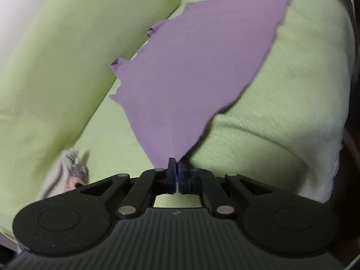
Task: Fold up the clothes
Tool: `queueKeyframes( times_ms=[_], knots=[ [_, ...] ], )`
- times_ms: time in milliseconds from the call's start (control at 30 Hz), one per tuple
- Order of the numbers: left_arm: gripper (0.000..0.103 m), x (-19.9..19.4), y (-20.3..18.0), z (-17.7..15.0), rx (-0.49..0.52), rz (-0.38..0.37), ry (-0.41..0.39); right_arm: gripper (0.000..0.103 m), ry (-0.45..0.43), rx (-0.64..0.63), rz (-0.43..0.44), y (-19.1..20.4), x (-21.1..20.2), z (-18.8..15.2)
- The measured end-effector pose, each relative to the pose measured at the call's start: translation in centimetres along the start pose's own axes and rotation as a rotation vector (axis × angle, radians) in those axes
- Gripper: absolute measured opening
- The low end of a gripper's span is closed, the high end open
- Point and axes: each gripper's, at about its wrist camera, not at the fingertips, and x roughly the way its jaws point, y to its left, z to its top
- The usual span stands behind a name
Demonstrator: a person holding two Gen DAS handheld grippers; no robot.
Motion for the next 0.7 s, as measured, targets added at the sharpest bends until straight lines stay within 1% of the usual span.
queueKeyframes(
  times_ms=[33,67,100,133,167,233,300,333,367,400,433,467,500,533,567,600,633,700],
  knots=[
    [0.003,0.0,-0.2,-0.2,0.015,-0.004,0.004,0.010,0.014,-0.047,-0.017,1.3,-0.2,-0.1],
    [0.005,-1.6,1.1,-0.7,0.027,-0.013,0.002,0.022,0.031,-0.082,-0.043,2.0,-0.3,-0.3],
    [0.005,-2.2,1.0,-0.8,0.051,0.004,0.000,0.026,0.041,-0.097,-0.070,2.2,-0.6,-0.4],
    [0.005,-2.9,0.9,-0.9,0.076,0.021,-0.003,0.034,0.043,-0.086,-0.083,2.5,-0.6,0.3],
    [0.005,-1.1,2.8,1.2,0.091,0.043,-0.008,0.036,0.045,-0.035,-0.079,2.5,-1.1,1.0],
    [0.010,-2.9,4.3,2.2,-0.020,-0.003,0.006,0.037,0.040,0.203,-0.024,0.7,-2.6,2.7],
    [0.014,-3.1,7.5,2.4,-0.296,-0.141,0.038,0.039,0.026,0.487,0.051,-1.7,-3.7,2.9],
    [0.017,-3.0,9.2,2.5,-0.443,-0.205,0.054,0.043,0.018,0.631,0.090,-3.0,-4.3,2.8],
    [0.019,-2.4,10.8,2.2,-0.593,-0.250,0.074,0.043,0.010,0.776,0.129,-4.3,-4.8,2.6],
    [0.024,-1.5,12.3,1.5,-0.733,-0.281,0.092,0.043,-0.005,0.945,0.195,-5.6,-4.4,1.9],
    [0.025,-0.5,13.7,1.0,-0.860,-0.302,0.108,0.043,-0.025,1.130,0.282,-7.1,-3.3,0.9],
    [0.025,0.3,14.5,0.1,-0.961,-0.308,0.124,0.043,-0.031,1.285,0.339,-9.1,-1.7,0.4],
    [0.024,1.2,15.1,-0.5,-1.035,-0.317,0.134,0.043,-0.025,1.378,0.351,-10.0,-0.5,-0.2],
    [0.024,2.1,15.6,-1.1,-1.110,-0.326,0.144,0.044,-0.018,1.443,0.349,-10.1,0.2,-1.1],
    [0.024,3.0,16.2,-1.8,-1.184,-0.335,0.154,0.044,-0.014,1.489,0.347,-10.0,0.8,-1.8],
    [0.025,3.7,16.3,-2.4,-1.238,-0.368,0.158,0.044,-0.010,1.516,0.353,-10.1,2.2,-2.0],
    [0.025,3.3,16.0,-3.5,-1.277,-0.385,0.168,0.044,-0.011,1.534,0.367,-10.1,3.8,-1.7],
    [0.025,3.0,15.5,-4.4,-1.319,-0.410,0.170,0.044,-0.023,1.561,0.401,-10.2,6.5,-0.9]
  ],
)
